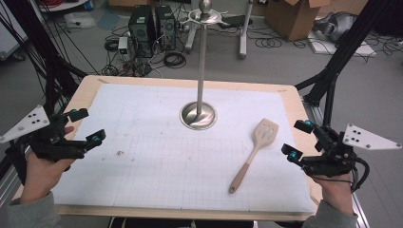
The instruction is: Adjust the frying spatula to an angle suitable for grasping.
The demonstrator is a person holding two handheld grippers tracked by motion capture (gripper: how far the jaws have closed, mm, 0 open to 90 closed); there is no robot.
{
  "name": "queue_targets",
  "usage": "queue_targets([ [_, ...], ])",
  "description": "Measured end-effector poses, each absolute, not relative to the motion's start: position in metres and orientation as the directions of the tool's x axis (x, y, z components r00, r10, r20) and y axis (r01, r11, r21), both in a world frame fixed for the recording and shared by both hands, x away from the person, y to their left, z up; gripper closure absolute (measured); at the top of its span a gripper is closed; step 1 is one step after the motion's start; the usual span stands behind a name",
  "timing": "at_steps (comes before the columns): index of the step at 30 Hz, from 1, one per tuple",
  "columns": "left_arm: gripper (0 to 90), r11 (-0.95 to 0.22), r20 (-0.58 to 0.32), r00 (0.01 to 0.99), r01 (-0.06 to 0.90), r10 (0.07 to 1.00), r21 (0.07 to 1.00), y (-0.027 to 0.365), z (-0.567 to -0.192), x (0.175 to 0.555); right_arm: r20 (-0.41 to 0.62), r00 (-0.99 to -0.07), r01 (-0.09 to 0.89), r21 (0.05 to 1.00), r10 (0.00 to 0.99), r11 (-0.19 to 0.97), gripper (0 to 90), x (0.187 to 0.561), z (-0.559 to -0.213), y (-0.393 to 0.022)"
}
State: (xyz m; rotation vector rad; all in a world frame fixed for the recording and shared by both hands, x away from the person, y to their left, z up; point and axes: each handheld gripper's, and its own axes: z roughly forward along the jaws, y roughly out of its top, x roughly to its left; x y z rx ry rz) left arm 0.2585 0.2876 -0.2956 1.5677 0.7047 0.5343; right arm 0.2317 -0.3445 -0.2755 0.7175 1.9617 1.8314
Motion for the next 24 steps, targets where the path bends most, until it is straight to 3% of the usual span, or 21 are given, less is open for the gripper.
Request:
queue_targets([
  [14, 4.4, -0.057, -0.069, 0.708, 0.152, 0.703, 0.987, 0.281, -0.3, 0.269, 0.079, -0.81, 0.146, 0.987, 0.581, 0.069, 10.3, 0.239, -0.284, -0.339],
  [24, 4.4, -0.064, -0.066, 0.714, 0.154, 0.697, 0.986, 0.282, -0.299, 0.267, 0.084, -0.818, 0.176, 0.978, 0.569, 0.108, 27.2, 0.244, -0.292, -0.335],
])
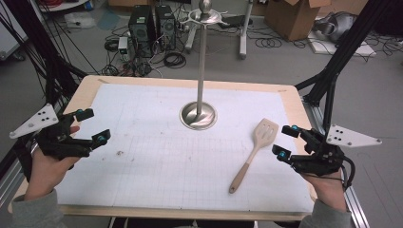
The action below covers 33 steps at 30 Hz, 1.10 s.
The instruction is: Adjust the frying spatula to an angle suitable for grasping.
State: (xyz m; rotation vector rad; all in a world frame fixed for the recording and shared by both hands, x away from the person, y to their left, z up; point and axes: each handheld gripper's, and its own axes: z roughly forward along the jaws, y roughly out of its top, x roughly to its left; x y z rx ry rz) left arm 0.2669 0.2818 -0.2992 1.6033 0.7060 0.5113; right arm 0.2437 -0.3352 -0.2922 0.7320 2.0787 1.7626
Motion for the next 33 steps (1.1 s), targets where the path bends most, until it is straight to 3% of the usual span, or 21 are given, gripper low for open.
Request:
queue_targets([
  [6, 4.4, -0.059, -0.068, 0.715, 0.15, 0.696, 0.987, 0.281, -0.299, 0.267, 0.11, -0.829, 0.199, 0.974, 0.548, 0.106, 41.2, 0.246, -0.298, -0.337],
  [14, 4.4, -0.066, -0.068, 0.717, 0.157, 0.694, 0.985, 0.278, -0.301, 0.269, 0.098, -0.861, 0.177, 0.978, 0.5, 0.113, 71.1, 0.247, -0.302, -0.34],
  [22, 4.4, -0.067, -0.071, 0.714, 0.163, 0.697, 0.984, 0.279, -0.303, 0.27, 0.109, -0.868, 0.206, 0.967, 0.485, 0.151, 87.5, 0.255, -0.313, -0.338],
  [33, 4.4, -0.069, -0.071, 0.712, 0.166, 0.699, 0.984, 0.28, -0.304, 0.271, 0.129, -0.856, 0.243, 0.955, 0.5, 0.169, 89.6, 0.265, -0.334, -0.337],
])
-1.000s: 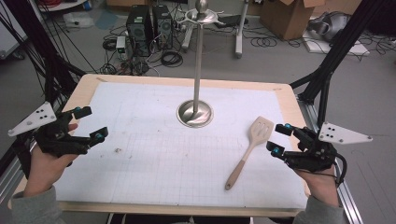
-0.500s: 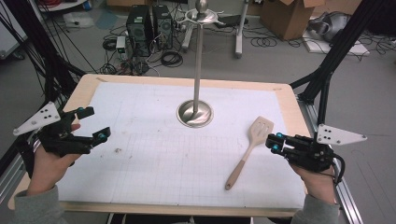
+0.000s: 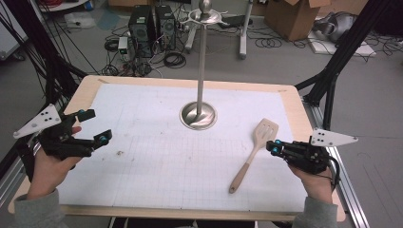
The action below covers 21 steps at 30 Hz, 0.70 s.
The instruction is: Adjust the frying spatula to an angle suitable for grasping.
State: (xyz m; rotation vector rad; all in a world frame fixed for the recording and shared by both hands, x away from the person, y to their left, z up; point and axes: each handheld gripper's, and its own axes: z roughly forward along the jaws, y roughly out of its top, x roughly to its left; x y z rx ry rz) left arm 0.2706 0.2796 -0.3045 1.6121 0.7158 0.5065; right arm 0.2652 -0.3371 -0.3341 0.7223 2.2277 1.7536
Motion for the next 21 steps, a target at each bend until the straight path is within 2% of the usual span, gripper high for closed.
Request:
queue_targets([
  [21, 4.4, -0.084, -0.077, 0.712, 0.188, 0.698, 0.978, 0.276, -0.31, 0.274, 0.156, -0.834, 0.301, 0.932, 0.529, 0.201, 89.6, 0.277, -0.377, -0.331],
])
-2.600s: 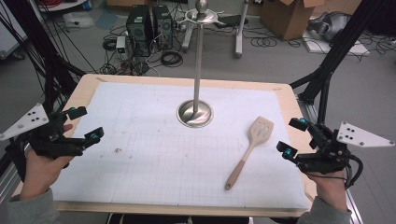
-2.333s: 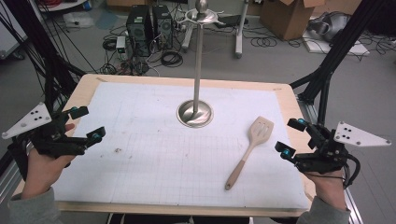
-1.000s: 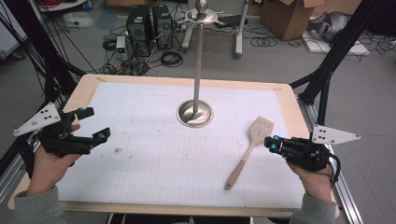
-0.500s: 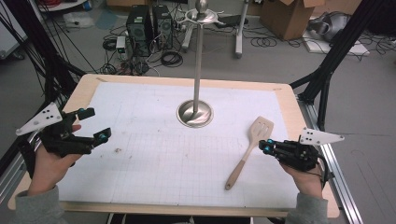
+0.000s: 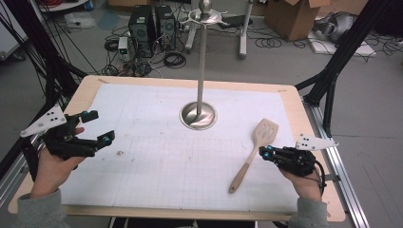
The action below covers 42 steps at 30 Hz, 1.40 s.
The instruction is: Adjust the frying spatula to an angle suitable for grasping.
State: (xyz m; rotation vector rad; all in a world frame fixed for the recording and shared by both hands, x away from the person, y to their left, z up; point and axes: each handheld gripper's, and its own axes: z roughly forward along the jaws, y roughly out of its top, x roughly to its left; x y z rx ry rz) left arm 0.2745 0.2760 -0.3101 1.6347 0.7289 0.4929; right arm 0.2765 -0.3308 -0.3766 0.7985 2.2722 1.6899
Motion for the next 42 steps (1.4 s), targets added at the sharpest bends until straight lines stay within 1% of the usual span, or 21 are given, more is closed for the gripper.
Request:
queue_targets([
  [11, 4.4, -0.078, -0.082, 0.71, 0.19, 0.699, 0.979, 0.278, -0.311, 0.275, 0.194, -0.822, 0.366, 0.9, 0.535, 0.237, 89.7, 0.282, -0.403, -0.328],
  [16, 4.4, -0.077, -0.083, 0.709, 0.19, 0.7, 0.979, 0.28, -0.311, 0.276, 0.189, -0.826, 0.375, 0.888, 0.531, 0.267, 89.7, 0.282, -0.411, -0.324],
  [19, 4.4, -0.074, -0.087, 0.707, 0.193, 0.702, 0.978, 0.28, -0.312, 0.276, 0.199, -0.815, 0.398, 0.875, 0.544, 0.275, 89.7, 0.283, -0.414, -0.323],
  [23, 4.4, -0.076, -0.089, 0.707, 0.198, 0.701, 0.977, 0.279, -0.313, 0.277, 0.202, -0.814, 0.399, 0.875, 0.545, 0.272, 89.7, 0.282, -0.418, -0.322],
  [26, 4.4, -0.075, -0.09, 0.707, 0.199, 0.701, 0.977, 0.279, -0.313, 0.277, 0.216, -0.808, 0.423, 0.86, 0.548, 0.285, 89.7, 0.283, -0.424, -0.321],
  [39, 4.4, -0.07, -0.097, 0.705, 0.205, 0.703, 0.976, 0.28, -0.315, 0.278, 0.23, -0.798, 0.468, 0.818, 0.556, 0.333, 89.9, 0.285, -0.438, -0.317],
  [42, 4.4, -0.073, -0.097, 0.706, 0.206, 0.702, 0.976, 0.28, -0.315, 0.278, 0.218, -0.803, 0.468, 0.806, 0.554, 0.362, 89.9, 0.285, -0.441, -0.313],
])
